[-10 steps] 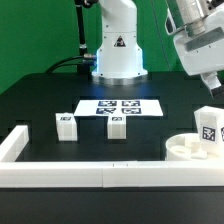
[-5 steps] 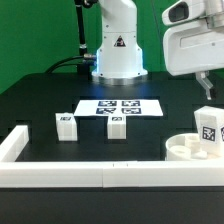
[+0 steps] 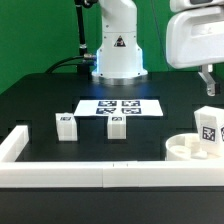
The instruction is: Assemble stool
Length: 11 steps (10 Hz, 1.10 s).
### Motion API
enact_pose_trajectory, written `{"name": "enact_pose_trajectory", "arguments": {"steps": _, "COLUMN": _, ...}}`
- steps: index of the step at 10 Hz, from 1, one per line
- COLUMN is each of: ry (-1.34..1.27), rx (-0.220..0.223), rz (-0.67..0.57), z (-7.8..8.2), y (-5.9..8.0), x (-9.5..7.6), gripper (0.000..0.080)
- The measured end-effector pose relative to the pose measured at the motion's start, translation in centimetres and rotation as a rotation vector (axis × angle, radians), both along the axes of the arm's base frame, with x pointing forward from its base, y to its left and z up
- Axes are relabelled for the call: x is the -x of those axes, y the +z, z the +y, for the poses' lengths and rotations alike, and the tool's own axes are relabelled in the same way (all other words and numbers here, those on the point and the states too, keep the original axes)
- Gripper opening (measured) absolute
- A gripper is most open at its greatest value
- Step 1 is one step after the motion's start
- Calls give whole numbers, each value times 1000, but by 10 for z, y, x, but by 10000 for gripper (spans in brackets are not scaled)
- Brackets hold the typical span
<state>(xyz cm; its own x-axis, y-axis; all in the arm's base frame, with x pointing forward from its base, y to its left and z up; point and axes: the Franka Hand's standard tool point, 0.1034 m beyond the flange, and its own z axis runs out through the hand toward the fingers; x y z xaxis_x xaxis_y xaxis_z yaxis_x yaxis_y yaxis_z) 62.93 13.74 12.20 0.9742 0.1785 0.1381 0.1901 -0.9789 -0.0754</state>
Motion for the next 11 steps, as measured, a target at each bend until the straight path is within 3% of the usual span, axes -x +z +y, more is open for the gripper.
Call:
{"name": "enact_pose_trajectory", "arguments": {"steps": 1, "ry": 150, "rx": 35, "rz": -13, "z": -1, "y": -3, "x": 1, "gripper": 649}}
{"name": "enact_pose_trajectory", "arguments": {"steps": 2, "ry": 224, "rx": 41, "rz": -15, "z": -10, "y": -7, "x": 4, "gripper": 649}}
{"name": "enact_pose_trajectory", "arguments": {"steps": 6, "ry": 403, "rx": 75, "rz": -26, "z": -16, "y": -11, "x": 3, "gripper": 649}}
{"name": "enact_pose_trajectory", "arguments": {"steps": 8, "ry": 398, "rx": 88, "rz": -18, "z": -21, "y": -25, "x": -7, "gripper": 649}}
{"name": "enact_pose_trajectory", "arguments": {"steps": 11, "ry": 394, "rx": 93, "rz": -27, "z": -23, "y": -48, "x": -8, "gripper": 649}}
